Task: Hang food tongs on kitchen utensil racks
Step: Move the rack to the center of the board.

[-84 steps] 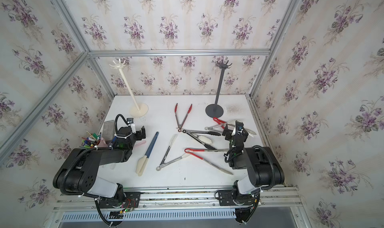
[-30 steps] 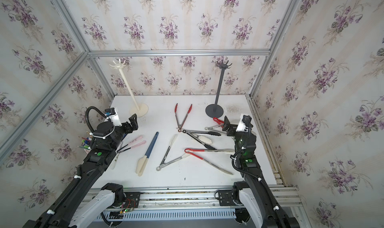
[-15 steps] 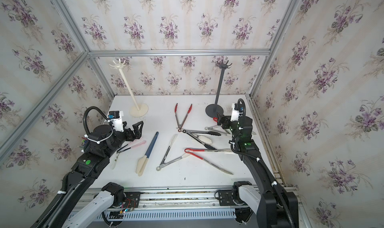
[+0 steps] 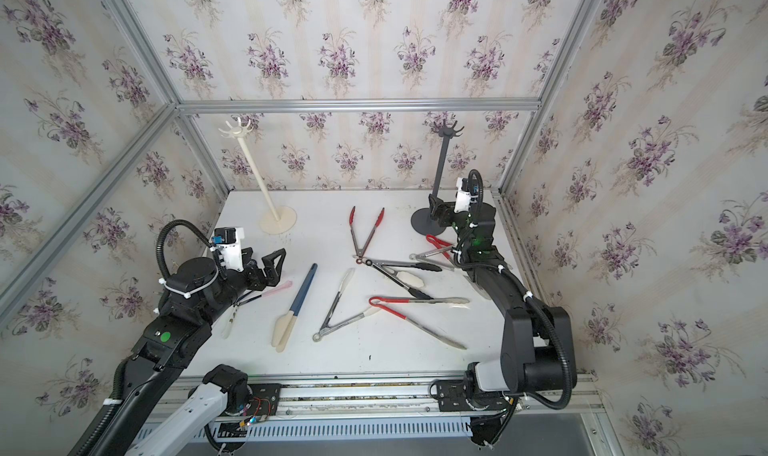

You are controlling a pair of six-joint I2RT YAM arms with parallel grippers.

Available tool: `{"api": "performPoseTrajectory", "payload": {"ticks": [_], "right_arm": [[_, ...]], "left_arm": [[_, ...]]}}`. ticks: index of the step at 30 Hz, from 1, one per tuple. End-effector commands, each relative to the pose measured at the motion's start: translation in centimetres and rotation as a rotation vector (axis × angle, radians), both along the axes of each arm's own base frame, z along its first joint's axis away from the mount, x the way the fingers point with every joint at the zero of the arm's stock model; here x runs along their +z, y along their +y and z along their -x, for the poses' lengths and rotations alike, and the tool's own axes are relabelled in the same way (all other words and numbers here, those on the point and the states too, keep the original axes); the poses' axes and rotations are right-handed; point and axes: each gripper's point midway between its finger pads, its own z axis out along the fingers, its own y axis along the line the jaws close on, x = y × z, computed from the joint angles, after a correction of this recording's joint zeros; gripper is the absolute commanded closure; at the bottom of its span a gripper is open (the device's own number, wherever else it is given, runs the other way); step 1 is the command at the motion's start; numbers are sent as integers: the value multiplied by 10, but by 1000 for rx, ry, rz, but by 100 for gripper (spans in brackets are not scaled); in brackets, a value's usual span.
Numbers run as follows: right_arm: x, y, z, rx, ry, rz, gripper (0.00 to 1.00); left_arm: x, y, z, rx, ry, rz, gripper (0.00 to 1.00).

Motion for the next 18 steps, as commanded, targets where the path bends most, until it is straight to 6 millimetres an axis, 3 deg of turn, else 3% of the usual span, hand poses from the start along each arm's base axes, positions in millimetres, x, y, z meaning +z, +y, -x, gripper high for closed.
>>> {"api": "performPoseTrajectory", "payload": {"ticks": [1,8,18], "right_arm": [[19,-5,-14,-31,-92,21,16],[21,-12,-46,-56,-122,9,21],[23,-5,-86,-27,-136,8,30]], "left_arm": [[1,1,3,-1,-9,-3,1],[4,3,6,2,-16,3,1],[4,6,10,14,-13,2,1]]}}
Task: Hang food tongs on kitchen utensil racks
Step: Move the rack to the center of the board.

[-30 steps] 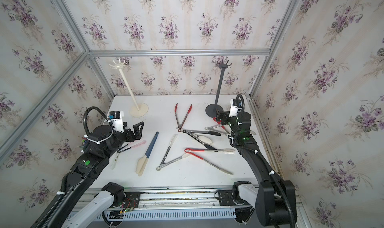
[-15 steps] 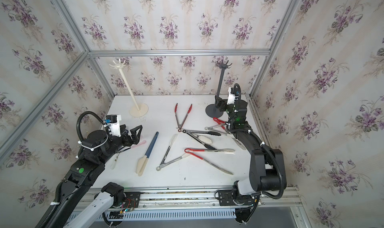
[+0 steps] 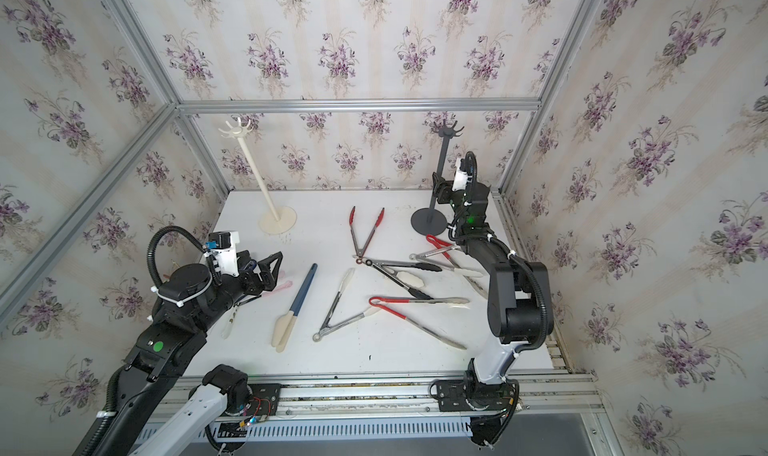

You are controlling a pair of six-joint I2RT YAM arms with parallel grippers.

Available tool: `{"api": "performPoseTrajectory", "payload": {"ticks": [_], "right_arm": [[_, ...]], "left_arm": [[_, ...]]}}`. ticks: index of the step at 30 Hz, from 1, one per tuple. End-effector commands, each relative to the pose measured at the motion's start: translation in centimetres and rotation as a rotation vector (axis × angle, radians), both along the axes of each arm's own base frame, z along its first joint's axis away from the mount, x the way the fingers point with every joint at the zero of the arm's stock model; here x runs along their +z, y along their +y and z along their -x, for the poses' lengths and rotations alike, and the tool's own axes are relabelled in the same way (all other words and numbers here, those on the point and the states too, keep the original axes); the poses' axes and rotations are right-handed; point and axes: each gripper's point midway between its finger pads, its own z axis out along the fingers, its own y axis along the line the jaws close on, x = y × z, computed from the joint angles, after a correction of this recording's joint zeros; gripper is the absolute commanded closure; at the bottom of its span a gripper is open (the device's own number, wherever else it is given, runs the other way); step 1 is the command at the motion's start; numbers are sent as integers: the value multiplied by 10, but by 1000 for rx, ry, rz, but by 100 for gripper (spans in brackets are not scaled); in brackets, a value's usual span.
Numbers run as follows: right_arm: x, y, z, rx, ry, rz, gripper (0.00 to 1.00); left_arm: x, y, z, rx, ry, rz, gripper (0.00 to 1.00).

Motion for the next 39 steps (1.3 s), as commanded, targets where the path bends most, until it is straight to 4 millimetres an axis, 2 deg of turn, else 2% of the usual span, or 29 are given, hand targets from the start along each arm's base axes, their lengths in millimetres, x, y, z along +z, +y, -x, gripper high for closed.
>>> {"api": "performPoseTrajectory", "payload": {"ticks": [1,8,13,18,33,39], "right_arm": [[12,3,-8,15,-46,5,31],[12,0,-20,-6,-50,30,35],[11,0,-27,-11,-41,40,45],[13,0,-31,-14,-47,47,48],[11,15,-47,11,-28,76,60],[13,15,-48,-4,-23,96,76]], "left_arm": [[2,3,1,13,-5,-1,1],[-3,4,2,17,7,-3,1],[-7,6,2,28,13,-5,1],[-9,6,4,27,10,-10,1],[-16,8,7,28,14,-20,1],[-16,7,5,26,18,-22,1]]}}
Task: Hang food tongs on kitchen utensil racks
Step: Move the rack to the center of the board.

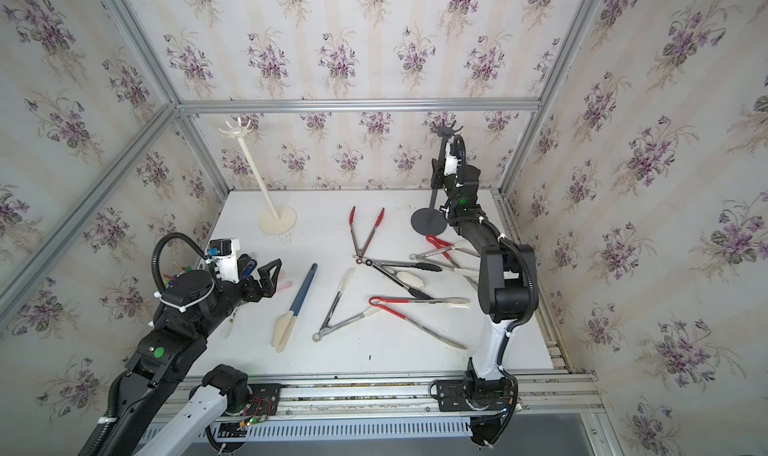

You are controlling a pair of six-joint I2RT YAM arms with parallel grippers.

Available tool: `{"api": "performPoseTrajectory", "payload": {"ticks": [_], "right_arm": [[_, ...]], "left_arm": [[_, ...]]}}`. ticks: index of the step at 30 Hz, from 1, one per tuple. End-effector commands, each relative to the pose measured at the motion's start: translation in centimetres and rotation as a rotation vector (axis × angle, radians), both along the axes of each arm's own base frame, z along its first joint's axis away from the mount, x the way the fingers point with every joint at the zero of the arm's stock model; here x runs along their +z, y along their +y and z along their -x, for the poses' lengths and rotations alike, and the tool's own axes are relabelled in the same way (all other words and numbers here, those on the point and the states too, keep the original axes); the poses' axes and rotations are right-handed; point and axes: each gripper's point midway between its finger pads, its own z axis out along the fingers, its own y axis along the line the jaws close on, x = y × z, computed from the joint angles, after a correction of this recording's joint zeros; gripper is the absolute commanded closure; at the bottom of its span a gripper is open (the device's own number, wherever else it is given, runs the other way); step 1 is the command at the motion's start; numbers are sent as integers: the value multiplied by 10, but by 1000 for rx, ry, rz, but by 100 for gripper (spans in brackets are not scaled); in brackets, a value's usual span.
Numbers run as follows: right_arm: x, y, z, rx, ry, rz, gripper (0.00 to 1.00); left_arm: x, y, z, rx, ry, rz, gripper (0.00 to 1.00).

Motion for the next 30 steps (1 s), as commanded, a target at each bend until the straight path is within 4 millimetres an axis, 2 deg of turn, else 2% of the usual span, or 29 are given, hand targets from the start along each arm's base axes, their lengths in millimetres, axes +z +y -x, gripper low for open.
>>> {"api": "performPoseTrajectory", "payload": {"ticks": [1,6,7,21,30], "right_arm": [[2,-2,0,-12,-4,25,78],[5,-2,3,-15,-6,40,98],[6,-1,4,-16,-9,42,100],[25,18,26,21,-55,63,100],[41,43,47,76,-96,58,100]], "left_arm": [[3,1,-1,4,-14,-3,1],[0,1,-2,4,-9,-8,1],[0,0,-2,3,-8,-10,1],[-3,0,-4,3,5,-9,1],[-4,-1,-3,-1,7,-5,1]]}}
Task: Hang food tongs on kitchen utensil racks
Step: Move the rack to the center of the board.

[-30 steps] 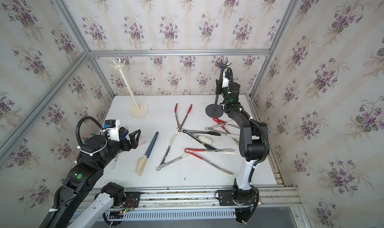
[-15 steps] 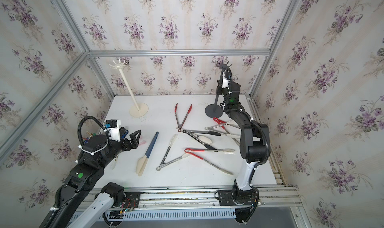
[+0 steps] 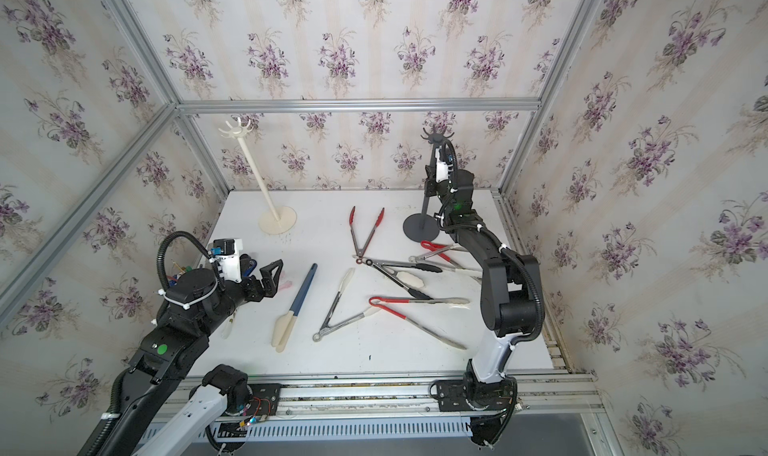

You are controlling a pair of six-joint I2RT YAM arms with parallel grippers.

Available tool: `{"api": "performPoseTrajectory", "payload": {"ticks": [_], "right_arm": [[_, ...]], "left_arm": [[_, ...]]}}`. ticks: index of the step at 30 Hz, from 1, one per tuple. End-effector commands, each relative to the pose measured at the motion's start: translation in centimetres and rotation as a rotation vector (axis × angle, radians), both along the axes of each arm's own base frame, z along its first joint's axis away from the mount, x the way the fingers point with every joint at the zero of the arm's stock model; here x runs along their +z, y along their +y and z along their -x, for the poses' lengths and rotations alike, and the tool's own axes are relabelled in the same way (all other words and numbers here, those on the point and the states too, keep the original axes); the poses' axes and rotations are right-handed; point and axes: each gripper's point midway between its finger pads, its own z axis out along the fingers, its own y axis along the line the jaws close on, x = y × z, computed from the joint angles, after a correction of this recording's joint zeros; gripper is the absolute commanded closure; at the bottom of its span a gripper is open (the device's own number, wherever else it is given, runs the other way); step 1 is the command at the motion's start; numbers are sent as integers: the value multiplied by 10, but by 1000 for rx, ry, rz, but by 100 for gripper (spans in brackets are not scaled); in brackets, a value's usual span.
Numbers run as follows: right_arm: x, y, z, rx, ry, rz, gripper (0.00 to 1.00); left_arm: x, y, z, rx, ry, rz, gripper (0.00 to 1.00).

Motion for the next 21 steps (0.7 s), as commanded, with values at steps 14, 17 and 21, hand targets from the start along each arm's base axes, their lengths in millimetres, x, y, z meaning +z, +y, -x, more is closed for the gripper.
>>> {"api": "performPoseTrajectory", "payload": {"ticks": [14,17,21], "right_arm": [[44,55,35,126,-123,-32,100],[46,66,43,151,-132,-38,100],[48,81,52,179,-137,-43,100]], "left_arm": [[-1,-1,1,-1,-6,20,1],[-2,0,3,1,-8,25,1],[-5,0,3,0,-3,30,1]]}}
